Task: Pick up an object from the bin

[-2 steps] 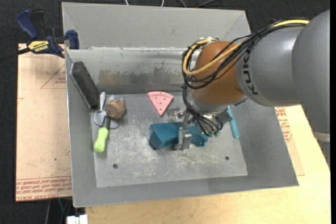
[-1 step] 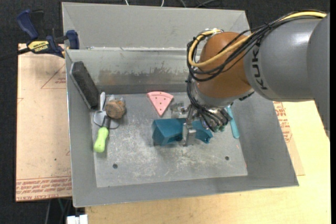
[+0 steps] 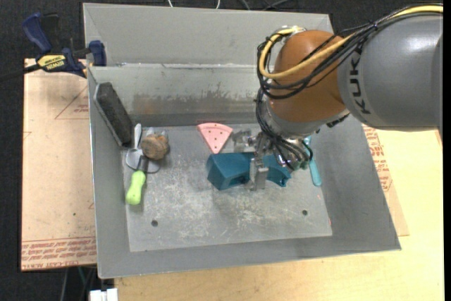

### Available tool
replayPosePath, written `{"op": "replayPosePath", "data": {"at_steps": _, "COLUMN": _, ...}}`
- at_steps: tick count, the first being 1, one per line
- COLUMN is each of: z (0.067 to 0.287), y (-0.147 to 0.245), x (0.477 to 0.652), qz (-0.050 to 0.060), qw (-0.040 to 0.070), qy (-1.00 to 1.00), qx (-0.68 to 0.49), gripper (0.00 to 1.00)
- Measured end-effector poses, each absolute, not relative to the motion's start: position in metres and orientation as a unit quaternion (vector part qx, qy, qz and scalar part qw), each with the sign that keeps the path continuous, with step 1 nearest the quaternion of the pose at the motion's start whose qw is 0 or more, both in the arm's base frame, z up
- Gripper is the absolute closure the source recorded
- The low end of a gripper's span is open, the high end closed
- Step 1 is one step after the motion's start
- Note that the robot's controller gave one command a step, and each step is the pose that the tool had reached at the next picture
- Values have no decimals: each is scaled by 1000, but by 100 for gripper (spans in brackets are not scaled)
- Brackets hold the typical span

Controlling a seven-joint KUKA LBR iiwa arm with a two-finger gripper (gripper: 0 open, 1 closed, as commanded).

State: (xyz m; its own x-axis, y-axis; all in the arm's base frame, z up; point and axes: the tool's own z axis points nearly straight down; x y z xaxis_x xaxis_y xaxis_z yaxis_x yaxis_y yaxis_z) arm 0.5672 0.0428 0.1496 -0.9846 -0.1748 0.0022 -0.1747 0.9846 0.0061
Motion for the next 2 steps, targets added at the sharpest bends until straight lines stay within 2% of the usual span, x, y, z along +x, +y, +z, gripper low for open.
{"op": "replayPosePath", "data": {"at_steps": 2, "z": 196, "y": 43, "x": 564, "qz": -3, "qw": 2, "qy": -996, "qx": 88, "gripper": 100}}
